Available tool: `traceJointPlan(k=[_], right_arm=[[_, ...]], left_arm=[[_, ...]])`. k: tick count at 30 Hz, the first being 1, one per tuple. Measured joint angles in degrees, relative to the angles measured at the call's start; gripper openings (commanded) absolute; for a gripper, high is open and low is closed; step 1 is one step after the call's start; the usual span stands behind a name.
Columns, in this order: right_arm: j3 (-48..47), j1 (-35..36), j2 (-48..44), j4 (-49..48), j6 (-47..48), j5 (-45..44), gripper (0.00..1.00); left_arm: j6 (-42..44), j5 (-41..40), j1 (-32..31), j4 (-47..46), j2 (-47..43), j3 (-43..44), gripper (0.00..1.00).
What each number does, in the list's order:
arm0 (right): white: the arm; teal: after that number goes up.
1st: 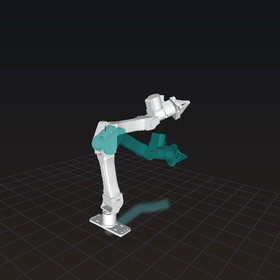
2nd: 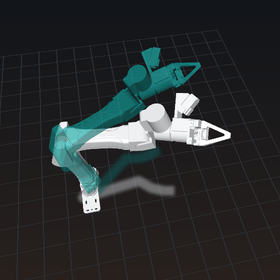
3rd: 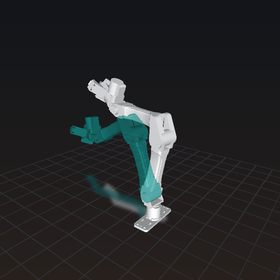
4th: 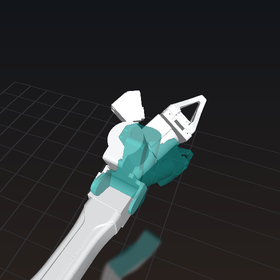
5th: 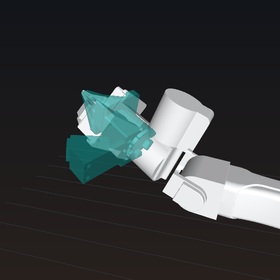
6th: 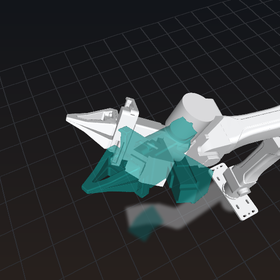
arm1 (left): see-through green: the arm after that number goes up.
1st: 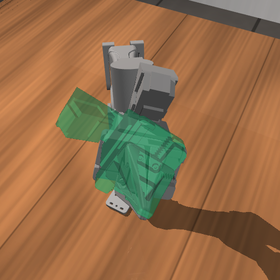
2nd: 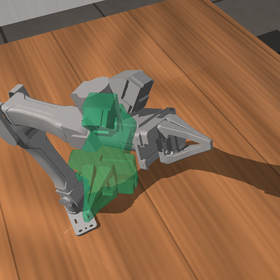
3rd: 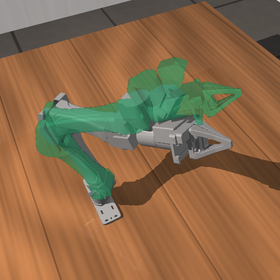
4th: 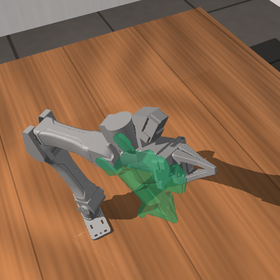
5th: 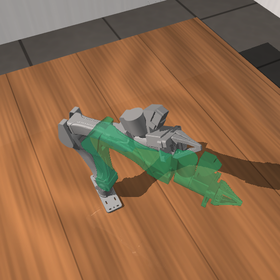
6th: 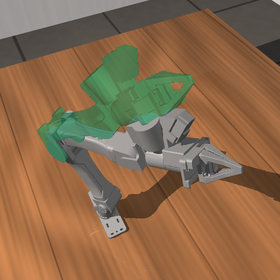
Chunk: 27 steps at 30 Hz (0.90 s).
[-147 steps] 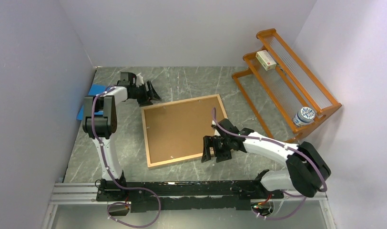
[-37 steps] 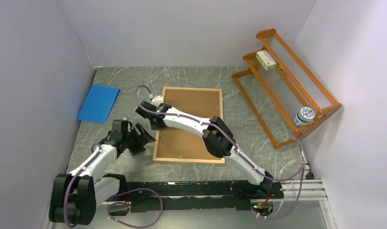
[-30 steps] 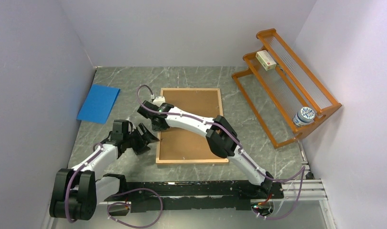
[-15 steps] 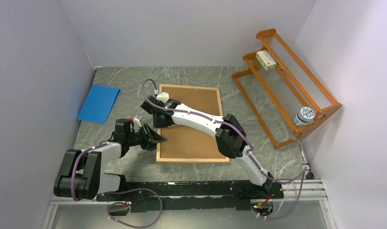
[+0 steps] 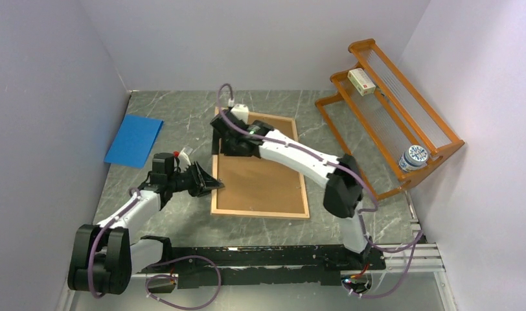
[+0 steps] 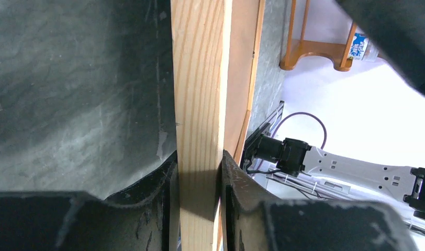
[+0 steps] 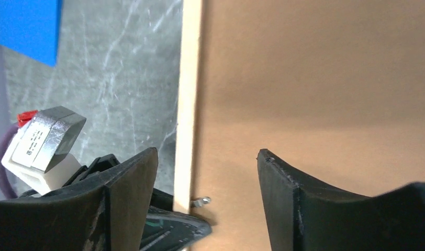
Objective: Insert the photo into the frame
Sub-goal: Turn over the photo frame at the center of the board.
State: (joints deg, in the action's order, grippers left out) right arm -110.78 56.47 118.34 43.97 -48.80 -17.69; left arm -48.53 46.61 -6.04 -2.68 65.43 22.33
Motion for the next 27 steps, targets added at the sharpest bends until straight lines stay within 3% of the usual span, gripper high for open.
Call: traceJointPlan(k=[5, 11, 20, 27], right_arm=[[5.66, -4.28, -10.21, -2.73, 1.42, -1.46, 0.82], [13.64, -8.33, -20.44, -6.49, 4.52, -2.01, 0.99], [28.63, -13.57, -31.08, -11.76, 6.58, 0.83, 0.93], [30.82, -18.67, -32.06, -12.87, 5.81, 6.62, 0.93]], left_arm=[[4.98, -3.26, -0.07, 14.05, -2.21, 8.48, 0.03], [12.61, -9.05, -0.02, 31.74, -2.1, 22.67, 0.03], [24.68, -17.46, 0.83, 51.89, 4.61, 48.48, 0.03], [31.56, -21.2, 0.87, 60.72, 10.78, 62.29, 0.02]])
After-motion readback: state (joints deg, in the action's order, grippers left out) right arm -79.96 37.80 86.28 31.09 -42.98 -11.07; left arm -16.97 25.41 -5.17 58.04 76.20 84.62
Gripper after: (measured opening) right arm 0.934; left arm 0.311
